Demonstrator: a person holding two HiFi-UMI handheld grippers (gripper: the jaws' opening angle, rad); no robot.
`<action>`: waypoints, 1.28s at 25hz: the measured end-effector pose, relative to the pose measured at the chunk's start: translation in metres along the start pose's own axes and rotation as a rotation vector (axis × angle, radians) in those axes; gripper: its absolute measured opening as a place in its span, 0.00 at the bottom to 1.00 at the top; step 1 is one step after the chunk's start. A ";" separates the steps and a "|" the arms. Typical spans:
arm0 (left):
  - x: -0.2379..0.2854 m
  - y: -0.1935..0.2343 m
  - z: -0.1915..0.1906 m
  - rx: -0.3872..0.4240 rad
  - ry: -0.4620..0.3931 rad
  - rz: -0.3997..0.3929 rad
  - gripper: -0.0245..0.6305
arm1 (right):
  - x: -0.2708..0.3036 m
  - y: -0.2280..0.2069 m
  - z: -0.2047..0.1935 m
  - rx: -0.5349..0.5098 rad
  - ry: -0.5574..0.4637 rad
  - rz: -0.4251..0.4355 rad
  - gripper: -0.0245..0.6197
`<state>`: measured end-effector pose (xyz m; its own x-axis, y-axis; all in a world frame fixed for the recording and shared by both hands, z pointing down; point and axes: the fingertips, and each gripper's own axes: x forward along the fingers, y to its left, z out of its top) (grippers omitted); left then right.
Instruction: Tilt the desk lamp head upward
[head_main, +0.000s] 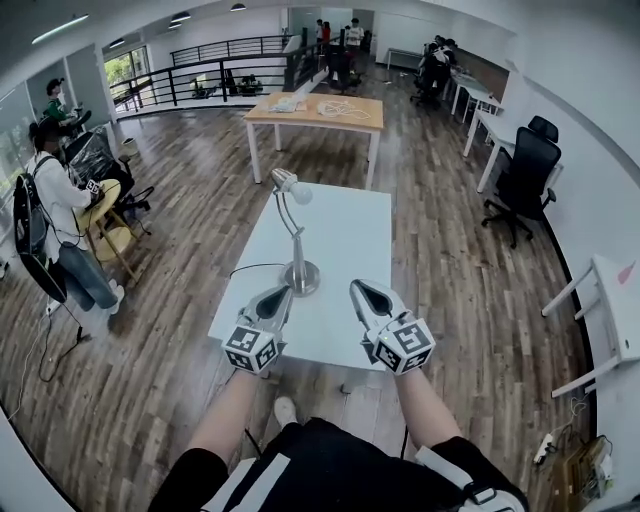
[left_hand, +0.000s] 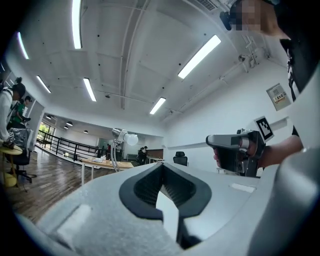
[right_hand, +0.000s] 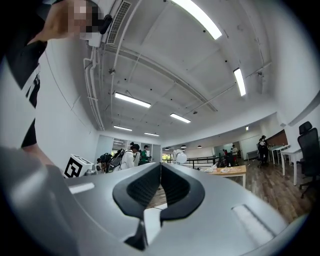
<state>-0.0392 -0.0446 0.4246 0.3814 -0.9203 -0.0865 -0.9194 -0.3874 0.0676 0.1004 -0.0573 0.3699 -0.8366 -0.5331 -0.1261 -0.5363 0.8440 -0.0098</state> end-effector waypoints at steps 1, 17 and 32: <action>-0.005 -0.007 0.003 0.000 -0.007 0.004 0.04 | -0.006 0.003 -0.002 0.003 0.002 0.003 0.05; -0.075 -0.053 0.003 -0.013 -0.039 0.042 0.04 | -0.079 0.029 -0.031 0.068 0.029 -0.034 0.05; -0.108 -0.020 0.004 0.007 -0.035 0.044 0.04 | -0.063 0.048 -0.044 0.080 0.027 -0.070 0.05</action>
<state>-0.0622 0.0630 0.4282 0.3368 -0.9341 -0.1186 -0.9360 -0.3458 0.0652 0.1227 0.0138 0.4213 -0.8008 -0.5912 -0.0959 -0.5835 0.8062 -0.0973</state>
